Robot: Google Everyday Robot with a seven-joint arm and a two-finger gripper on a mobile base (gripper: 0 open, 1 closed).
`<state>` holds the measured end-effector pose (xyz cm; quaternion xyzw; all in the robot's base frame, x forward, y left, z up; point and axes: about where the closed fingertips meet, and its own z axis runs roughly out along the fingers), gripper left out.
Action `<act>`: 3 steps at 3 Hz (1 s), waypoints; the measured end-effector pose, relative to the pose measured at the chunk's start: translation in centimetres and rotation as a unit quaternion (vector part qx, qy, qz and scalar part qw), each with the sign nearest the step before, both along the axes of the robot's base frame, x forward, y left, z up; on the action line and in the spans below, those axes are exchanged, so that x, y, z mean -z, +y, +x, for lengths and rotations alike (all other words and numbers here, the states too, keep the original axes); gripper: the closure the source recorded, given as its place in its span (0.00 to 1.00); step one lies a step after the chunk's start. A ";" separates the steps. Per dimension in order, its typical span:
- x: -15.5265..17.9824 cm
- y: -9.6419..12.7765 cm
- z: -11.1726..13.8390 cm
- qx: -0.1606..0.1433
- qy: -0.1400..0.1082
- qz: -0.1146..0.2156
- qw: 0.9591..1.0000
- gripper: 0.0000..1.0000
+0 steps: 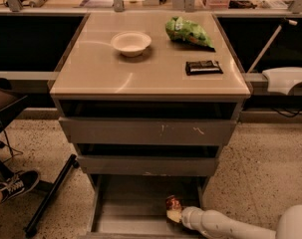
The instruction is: Place coke can into bottom drawer
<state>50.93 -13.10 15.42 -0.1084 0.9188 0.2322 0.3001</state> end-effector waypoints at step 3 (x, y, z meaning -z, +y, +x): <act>0.0 0.0 0.0 0.000 0.000 0.000 1.000 0.11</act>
Offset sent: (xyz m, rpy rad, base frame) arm 0.0000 0.0000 0.0000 0.0000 0.0000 0.0000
